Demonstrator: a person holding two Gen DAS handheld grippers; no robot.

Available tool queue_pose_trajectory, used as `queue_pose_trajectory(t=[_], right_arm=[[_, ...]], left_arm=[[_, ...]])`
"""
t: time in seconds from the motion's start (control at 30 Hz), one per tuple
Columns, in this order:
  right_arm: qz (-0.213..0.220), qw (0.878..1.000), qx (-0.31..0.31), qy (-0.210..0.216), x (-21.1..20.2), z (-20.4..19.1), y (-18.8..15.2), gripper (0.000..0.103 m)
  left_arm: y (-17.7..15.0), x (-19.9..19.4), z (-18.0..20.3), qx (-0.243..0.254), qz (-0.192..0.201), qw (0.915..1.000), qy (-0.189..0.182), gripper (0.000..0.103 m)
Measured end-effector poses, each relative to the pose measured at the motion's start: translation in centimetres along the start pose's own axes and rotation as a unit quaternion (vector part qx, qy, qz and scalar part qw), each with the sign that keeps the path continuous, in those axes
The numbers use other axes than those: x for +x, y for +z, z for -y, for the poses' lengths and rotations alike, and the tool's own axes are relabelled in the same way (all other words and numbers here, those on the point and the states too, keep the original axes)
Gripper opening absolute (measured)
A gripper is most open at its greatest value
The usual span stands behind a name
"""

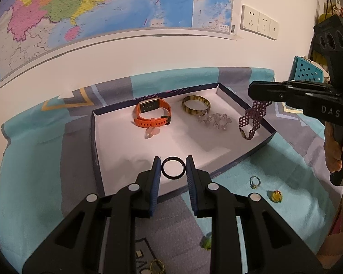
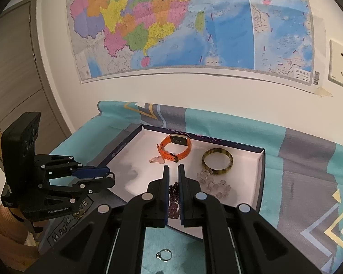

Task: Organize jewelry
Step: 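Carry the black ring and beaded keychain over the box with both tools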

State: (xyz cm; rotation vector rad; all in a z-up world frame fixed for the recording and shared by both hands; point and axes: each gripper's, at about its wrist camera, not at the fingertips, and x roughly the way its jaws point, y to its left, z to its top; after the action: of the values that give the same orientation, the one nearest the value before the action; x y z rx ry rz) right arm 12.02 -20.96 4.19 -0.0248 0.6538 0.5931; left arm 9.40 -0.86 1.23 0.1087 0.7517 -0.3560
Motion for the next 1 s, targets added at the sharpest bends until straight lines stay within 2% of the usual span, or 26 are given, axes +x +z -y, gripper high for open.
queue_pose_trajectory(t=[1.0], right_arm=[[-0.022,1.000,0.015,0.010,3.6,1.0,0.5,0.006]], left_arm=[[2.2,3.3,0.0,-0.013,-0.011,0.9998,0.005,0.023]])
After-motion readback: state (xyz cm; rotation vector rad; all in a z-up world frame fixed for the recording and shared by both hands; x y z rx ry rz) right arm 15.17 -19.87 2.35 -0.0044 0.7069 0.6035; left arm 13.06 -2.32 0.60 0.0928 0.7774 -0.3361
